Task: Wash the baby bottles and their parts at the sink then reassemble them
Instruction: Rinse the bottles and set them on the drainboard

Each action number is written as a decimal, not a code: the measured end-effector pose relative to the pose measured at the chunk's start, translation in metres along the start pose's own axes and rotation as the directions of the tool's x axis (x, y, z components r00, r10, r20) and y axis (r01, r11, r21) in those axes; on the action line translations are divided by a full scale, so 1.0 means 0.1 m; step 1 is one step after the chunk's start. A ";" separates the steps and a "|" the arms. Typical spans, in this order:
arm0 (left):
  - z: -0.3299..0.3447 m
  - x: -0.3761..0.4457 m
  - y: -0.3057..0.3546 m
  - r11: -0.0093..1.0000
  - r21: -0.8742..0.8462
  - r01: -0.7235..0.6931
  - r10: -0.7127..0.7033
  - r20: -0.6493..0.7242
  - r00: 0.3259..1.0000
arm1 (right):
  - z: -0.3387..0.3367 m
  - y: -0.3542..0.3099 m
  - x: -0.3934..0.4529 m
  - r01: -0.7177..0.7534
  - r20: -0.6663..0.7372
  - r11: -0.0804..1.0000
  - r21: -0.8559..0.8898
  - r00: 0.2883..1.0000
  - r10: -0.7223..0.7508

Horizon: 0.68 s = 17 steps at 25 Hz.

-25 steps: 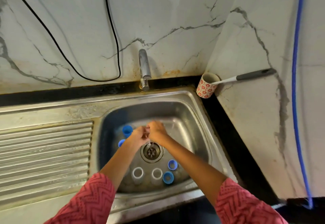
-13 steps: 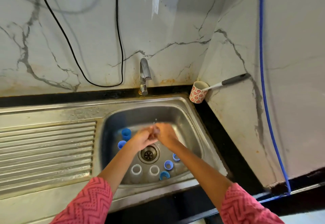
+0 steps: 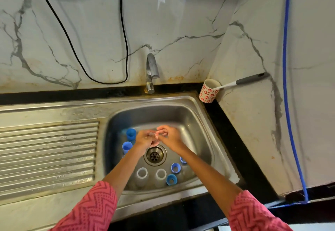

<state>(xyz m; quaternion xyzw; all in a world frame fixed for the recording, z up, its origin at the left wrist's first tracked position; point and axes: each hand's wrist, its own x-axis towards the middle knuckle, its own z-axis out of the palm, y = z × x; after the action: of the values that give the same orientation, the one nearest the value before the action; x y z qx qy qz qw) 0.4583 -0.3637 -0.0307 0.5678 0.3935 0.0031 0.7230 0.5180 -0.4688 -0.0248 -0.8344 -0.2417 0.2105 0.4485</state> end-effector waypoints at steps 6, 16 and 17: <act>-0.09 0.33 -0.07 0.998 0.009 0.068 -0.067 -0.104 0.992 | 0.10 0.66 0.15 -0.140 -0.069 0.947 -0.289 0.990 0.125; -0.28 0.63 -0.04 0.983 -0.015 0.184 -0.184 -0.130 0.974 | 0.40 1.25 0.07 0.423 0.617 0.466 -0.777 0.659 0.429; -0.30 0.62 0.00 0.979 -0.076 0.187 -0.196 -0.139 0.971 | 0.40 1.24 0.08 0.423 0.619 0.466 -0.777 0.649 0.442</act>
<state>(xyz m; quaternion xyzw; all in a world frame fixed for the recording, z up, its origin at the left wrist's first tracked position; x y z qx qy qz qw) 0.4838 -0.3114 -0.0672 0.5025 0.4981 -0.0128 0.7066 0.5283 -0.4977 -0.1518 -0.7681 -0.4718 0.3845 -0.1989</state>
